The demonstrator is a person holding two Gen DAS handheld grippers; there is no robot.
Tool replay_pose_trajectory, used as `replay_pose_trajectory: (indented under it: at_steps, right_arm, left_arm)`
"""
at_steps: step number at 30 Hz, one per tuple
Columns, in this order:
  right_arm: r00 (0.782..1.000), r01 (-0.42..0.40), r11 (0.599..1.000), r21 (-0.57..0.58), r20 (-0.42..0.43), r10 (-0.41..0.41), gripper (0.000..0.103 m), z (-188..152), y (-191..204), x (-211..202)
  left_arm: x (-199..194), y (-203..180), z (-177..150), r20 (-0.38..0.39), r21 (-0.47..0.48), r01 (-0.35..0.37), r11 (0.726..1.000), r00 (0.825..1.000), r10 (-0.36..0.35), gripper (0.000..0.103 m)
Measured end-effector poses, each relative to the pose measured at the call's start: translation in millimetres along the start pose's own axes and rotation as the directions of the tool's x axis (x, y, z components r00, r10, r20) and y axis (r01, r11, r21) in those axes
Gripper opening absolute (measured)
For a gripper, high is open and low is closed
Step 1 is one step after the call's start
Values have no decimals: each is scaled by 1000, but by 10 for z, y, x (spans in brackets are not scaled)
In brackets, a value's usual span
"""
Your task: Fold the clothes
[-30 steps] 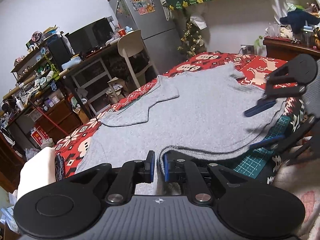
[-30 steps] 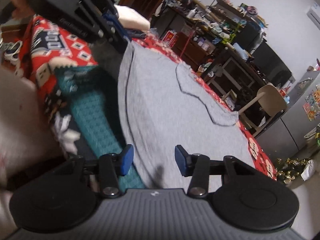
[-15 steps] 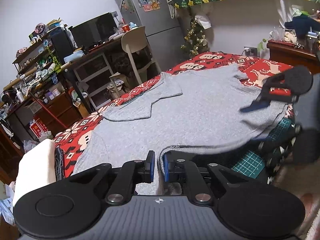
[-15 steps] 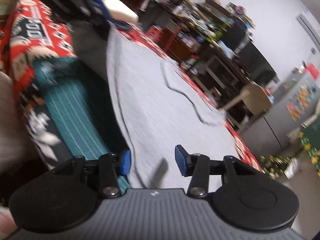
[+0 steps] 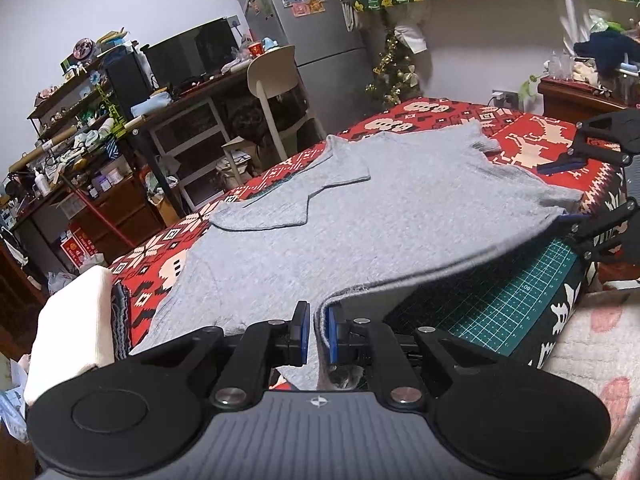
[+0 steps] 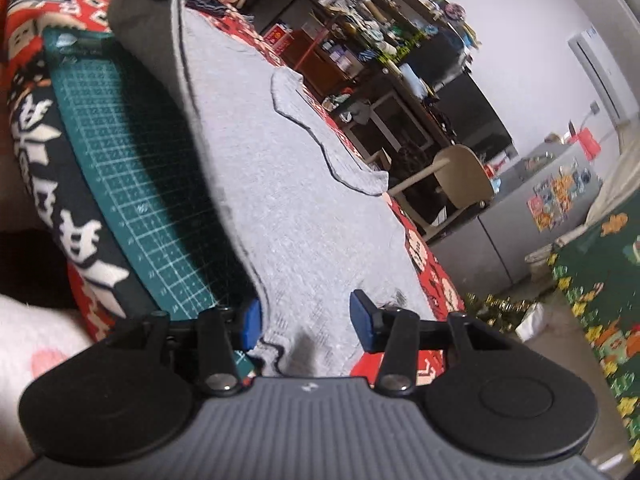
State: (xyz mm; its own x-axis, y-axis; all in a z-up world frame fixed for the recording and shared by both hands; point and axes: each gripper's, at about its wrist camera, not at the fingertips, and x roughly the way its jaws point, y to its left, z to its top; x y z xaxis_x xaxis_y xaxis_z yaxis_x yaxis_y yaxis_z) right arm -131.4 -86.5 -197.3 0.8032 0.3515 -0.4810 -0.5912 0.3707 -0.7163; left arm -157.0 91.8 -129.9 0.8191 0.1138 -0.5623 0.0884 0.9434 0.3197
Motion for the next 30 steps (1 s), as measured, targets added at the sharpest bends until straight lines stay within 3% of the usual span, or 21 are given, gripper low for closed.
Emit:
replay_pose_trajectory:
  at_steps: [2,4,5,6,12,20,26,30]
  right_arm:
    - [1000,-9,1000,9,3,9,48,-43,-19,-20]
    - [999,-39,998,49,-4,39,31,-75,-71,-30]
    - [999,-48,996,69,-8,49,11,-82,-95,-26]
    - [999,-52,995,82,-5,53,5,-81,-115,-29]
    - [998,-49,995,87,53,45,5,41,-314,-81]
    - [988,-37,992,-123,143,55,5,322,-811,25]
    - [978,-59,973,-222,184,101,5,589,-1289,457]
    - [969,-99,955,-280,192,157,5,757,-1510,911]
  left_arm:
    - [1,2,-14,-3,-1,-2,1000,1000,2,10]
    - [14,4,-30,-8,-3,-2,1000,1000,2,10]
    - [22,2,-36,-10,-2,-1,1000,1000,1,10]
    - [25,-3,-40,-10,1,-4,1000,1000,4,10]
    - [40,18,0,1,48,-24,999,1000,24,5]
    - [159,225,301,40,204,-51,978,998,43,5]
    - [497,496,630,50,311,-51,949,998,38,5]
    - [846,714,824,0,334,-7,942,1000,8,5]
